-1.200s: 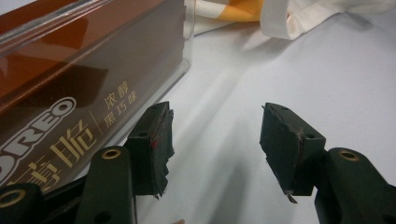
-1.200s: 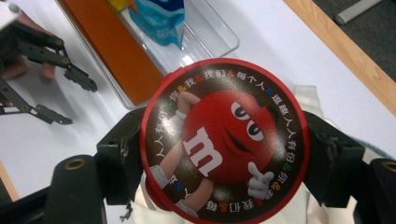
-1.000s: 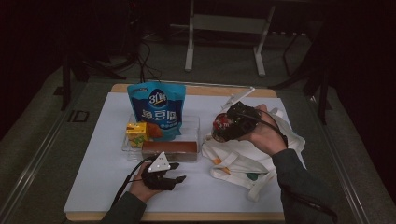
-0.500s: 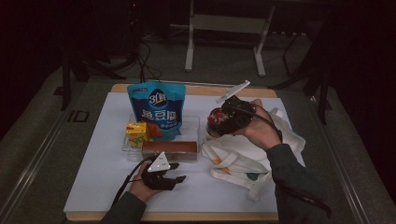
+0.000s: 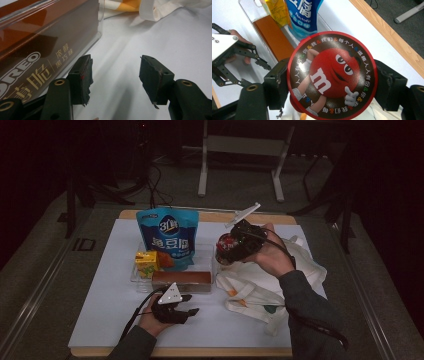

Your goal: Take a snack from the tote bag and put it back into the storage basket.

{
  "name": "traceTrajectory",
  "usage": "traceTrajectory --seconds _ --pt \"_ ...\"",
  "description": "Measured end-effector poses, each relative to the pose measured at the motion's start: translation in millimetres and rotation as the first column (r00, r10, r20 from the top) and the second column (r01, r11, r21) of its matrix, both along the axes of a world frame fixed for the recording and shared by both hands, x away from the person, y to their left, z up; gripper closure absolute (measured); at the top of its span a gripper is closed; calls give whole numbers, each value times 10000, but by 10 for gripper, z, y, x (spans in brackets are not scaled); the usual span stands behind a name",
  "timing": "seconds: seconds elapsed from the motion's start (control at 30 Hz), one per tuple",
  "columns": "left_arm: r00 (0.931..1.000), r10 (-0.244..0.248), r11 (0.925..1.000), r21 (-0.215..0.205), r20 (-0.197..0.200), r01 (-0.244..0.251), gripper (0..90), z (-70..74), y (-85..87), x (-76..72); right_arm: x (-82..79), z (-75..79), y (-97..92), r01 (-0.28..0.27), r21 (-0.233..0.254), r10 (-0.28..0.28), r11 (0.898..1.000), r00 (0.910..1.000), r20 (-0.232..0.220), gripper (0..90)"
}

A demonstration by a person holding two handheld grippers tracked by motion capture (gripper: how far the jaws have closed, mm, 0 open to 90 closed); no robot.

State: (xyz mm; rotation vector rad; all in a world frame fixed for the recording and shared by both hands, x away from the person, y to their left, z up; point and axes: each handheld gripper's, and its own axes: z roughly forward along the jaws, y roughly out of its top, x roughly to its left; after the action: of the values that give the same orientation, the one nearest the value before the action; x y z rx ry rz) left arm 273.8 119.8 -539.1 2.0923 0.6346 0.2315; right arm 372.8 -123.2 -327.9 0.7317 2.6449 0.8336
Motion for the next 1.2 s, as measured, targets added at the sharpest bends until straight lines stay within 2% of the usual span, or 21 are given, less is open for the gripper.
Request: traceTrajectory --seconds 0.6,1.2 --pt "10000 -14 10000 8 -2 14 438 0 0 0 57 -17 157 -88 140 89 9999 10000 -46 256" --pt "10000 -1 10000 -24 -7 1 438 -1 -2 0 122 -134 322 -234 310 243 9992 9993 -272 256"
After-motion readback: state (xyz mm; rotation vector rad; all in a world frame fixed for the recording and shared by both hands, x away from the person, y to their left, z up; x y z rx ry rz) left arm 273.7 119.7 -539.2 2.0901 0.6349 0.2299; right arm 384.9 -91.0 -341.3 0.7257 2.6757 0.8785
